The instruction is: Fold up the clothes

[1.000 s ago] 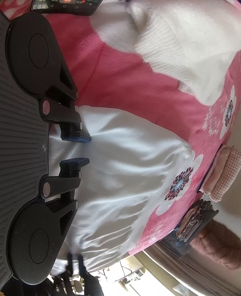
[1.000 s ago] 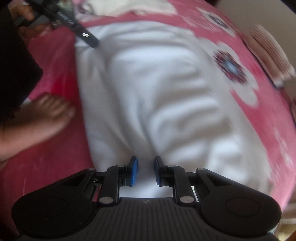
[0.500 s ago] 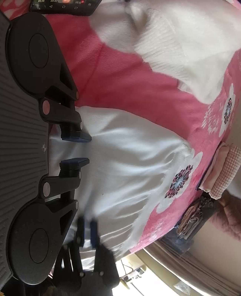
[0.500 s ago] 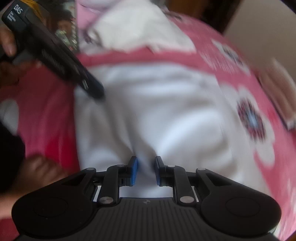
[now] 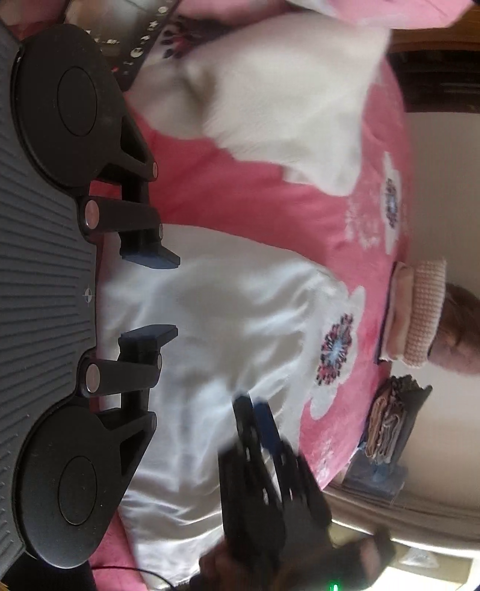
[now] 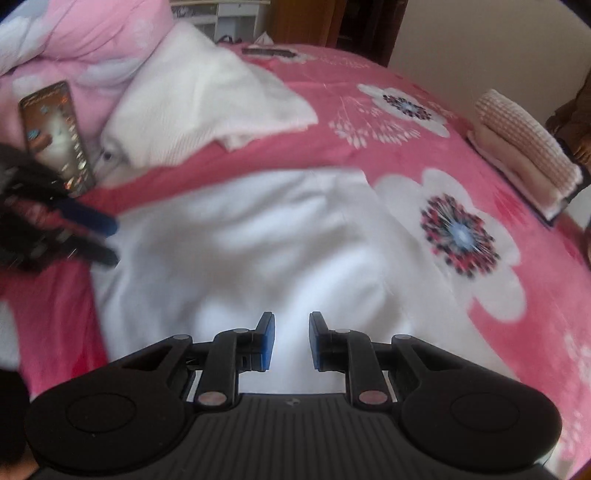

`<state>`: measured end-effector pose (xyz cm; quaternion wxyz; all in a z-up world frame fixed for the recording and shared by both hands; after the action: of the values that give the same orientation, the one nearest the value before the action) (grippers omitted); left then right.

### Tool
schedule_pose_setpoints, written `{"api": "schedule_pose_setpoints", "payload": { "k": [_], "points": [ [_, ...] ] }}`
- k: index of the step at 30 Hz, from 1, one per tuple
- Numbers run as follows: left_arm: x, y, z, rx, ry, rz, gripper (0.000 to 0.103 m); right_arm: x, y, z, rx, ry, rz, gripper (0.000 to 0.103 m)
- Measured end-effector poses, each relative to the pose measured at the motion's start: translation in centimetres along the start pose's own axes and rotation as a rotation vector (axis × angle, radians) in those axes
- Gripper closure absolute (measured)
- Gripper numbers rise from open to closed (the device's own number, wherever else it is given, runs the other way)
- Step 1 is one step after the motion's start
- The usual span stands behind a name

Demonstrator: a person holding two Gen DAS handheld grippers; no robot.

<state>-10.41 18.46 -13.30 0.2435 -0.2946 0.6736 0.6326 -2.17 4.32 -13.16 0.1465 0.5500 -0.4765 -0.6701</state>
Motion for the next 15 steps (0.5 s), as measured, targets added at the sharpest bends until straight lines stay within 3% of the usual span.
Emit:
{"api": "schedule_pose_setpoints", "payload": {
  "k": [3,8,11,13,15],
  "points": [
    [-0.6,-0.8,-0.2,0.029,0.023,-0.002,0.070,0.2,-2.1,-1.4,0.018,-0.069,0.015,0.082],
    [-2.3,-1.9,-0.6,0.067,0.024,-0.037,0.070,1.4,-0.7,-7.0,0.106,-0.368,-0.010,0.082],
    [-2.4,-3.2,-0.7,0.065,0.026,-0.021,0.070,0.2,-0.1,-5.6,0.035,-0.321,-0.057,0.081],
    [-1.7,-4.7,-0.1,0.031,0.055,0.032,0.070,-0.4,-0.8,-4.4,-0.052,-0.305,-0.073,0.082],
    [-1.3,-5.3,0.8,0.039,0.118,0.051,0.070,-0.5,-2.0,-4.6,-0.041,-0.324,-0.061,0.082]
  ]
}}
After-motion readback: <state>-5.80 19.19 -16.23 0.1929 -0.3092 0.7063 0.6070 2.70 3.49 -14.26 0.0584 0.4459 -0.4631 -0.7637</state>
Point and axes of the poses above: each gripper's, at about its wrist camera, not at the fingertips, and y roughly against the way its jaws point, z to its left, x to its underside, the point moved 6 cm from there along -y, roughly the way its jaws point, and after that the axes turned 5 degrees about -x, right-handed, at the moved point
